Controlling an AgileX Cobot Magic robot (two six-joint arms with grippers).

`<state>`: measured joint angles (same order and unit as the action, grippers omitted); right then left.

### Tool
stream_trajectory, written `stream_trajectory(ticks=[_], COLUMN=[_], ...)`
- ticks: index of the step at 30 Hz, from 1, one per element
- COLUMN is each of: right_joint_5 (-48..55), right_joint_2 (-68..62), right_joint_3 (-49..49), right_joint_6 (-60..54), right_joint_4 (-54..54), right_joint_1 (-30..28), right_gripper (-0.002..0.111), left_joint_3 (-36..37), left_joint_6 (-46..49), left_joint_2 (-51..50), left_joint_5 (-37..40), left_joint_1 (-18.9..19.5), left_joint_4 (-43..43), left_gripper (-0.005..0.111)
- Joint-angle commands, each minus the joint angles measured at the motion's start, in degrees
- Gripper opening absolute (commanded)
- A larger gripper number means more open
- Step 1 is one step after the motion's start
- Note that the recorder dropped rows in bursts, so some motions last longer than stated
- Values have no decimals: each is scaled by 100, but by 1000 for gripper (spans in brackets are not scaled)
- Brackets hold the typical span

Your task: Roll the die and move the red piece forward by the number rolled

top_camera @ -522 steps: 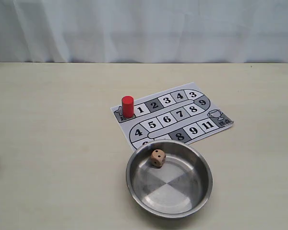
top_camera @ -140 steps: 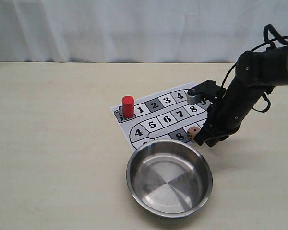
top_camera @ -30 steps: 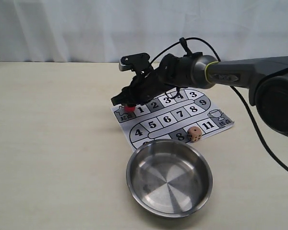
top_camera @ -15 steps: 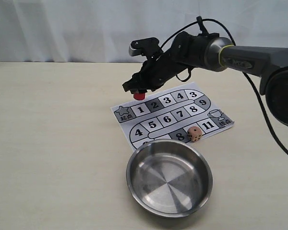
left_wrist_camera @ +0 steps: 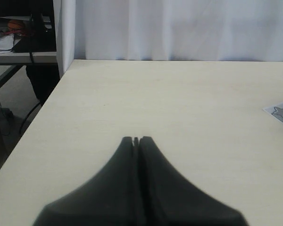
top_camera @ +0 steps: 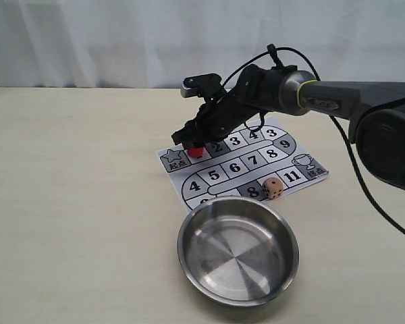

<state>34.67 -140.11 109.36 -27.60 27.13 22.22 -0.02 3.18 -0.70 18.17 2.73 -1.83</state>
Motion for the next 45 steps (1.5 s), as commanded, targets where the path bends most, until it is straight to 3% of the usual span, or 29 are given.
stream_trajectory(ticks=[1, 5, 9, 18, 20, 27, 31, 40, 45], right_joint_5=[110, 71, -29, -27, 55, 803, 1412, 2768, 2682], right_joint_2=[32, 99, 183, 458, 548, 1007, 1244, 1503, 1881], right_joint_3=[-8, -8, -8, -8, -8, -8, -8, -81, -732], right_joint_6=[37, 63, 113, 152, 362, 1511, 2133, 2275, 2236], right_joint_4=[-116, -105, -105, -105, -183, -1336, -1939, -2037, -2036], right_joint_1=[-9, -9, -9, -35, -51, -212, -409, -1076, -1442], right_gripper=[44, 64, 75, 78, 72, 24, 5, 4, 4], left_joint_3=[2, 2, 2, 2, 2, 2, 2, 2, 2], left_joint_6=[1, 1, 1, 1, 1, 1, 1, 1, 1], left_joint_2=[2, 2, 2, 2, 2, 2, 2, 2, 2], left_joint_5=[-53, -53, -53, -53, -53, -53, -53, -53, -53], left_joint_1=[-5, -5, -5, -5, -5, -5, -5, -5, -5], left_joint_4=[6, 6, 6, 6, 6, 6, 6, 6, 6], left_gripper=[0, 0, 0, 0, 0, 0, 0, 0, 0])
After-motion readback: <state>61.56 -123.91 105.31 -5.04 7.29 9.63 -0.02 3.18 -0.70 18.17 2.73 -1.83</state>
